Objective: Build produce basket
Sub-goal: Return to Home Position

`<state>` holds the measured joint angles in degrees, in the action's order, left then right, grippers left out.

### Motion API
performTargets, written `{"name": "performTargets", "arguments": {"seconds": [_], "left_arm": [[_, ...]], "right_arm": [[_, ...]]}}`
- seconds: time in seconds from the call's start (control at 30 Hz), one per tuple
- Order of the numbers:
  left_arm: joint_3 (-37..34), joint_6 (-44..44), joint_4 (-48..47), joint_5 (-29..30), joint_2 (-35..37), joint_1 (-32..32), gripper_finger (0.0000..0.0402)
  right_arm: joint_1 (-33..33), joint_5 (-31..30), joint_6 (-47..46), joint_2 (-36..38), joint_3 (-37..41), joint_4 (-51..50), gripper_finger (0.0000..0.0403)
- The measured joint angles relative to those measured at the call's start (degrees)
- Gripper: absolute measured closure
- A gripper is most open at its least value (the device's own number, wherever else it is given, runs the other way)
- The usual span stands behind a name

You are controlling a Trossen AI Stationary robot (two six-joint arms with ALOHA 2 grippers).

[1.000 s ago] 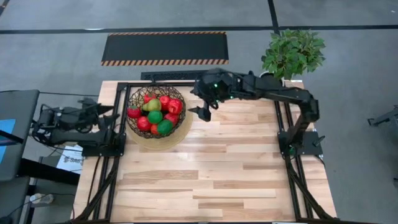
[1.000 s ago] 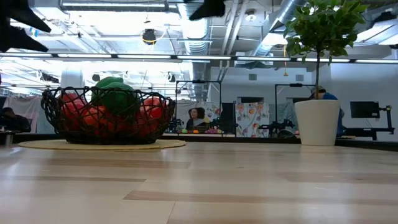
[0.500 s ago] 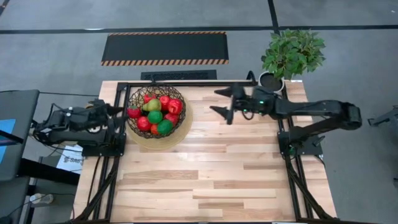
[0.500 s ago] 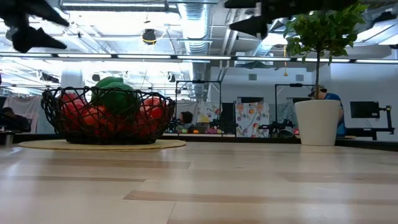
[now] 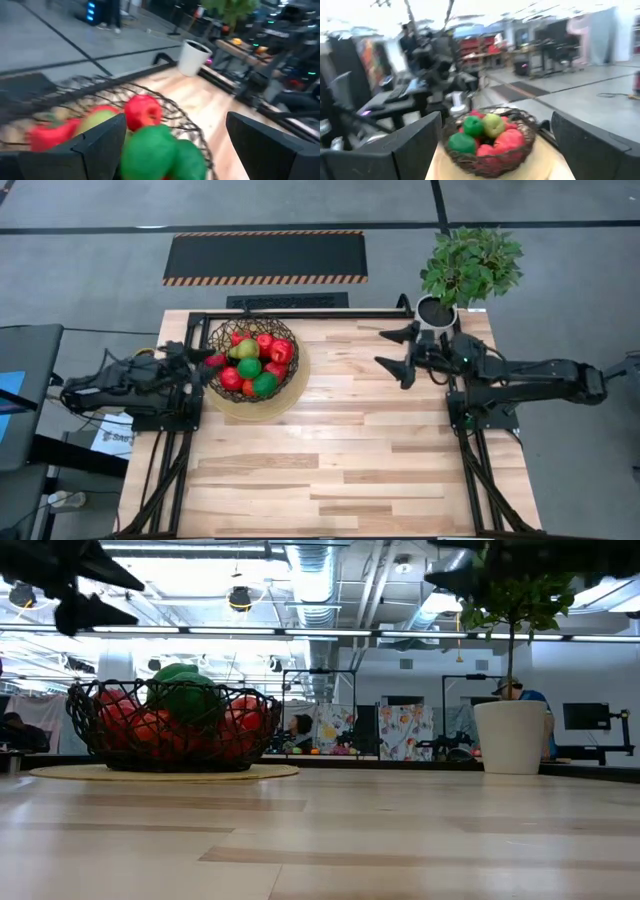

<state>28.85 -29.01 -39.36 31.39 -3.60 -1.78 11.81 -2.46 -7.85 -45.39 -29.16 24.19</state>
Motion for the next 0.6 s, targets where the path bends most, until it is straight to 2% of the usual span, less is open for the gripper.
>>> {"name": "performTargets", "arguments": {"seconds": [0.13,0.27,0.43,0.6], "left_arm": [[-4.0,-0.02,7.24,-5.56,0.81,0.0,0.0072],[-4.45,2.54,13.76,-5.92,0.76,-0.02,0.0072],[-4.45,4.87,15.66,-5.86,0.75,-0.02,0.0072],[-4.45,5.24,14.67,-10.38,0.75,-0.02,0.0072]], "right_arm": [[1.3,-4.36,-2.47,7.26,7.58,1.82,0.0008],[2.94,-7.13,-4.58,16.96,12.66,1.14,0.0009],[3.74,-7.16,-4.81,31.08,14.63,-9.45,0.0005],[3.52,-10.34,-8.93,43.35,14.68,-21.12,0.0008]]}}
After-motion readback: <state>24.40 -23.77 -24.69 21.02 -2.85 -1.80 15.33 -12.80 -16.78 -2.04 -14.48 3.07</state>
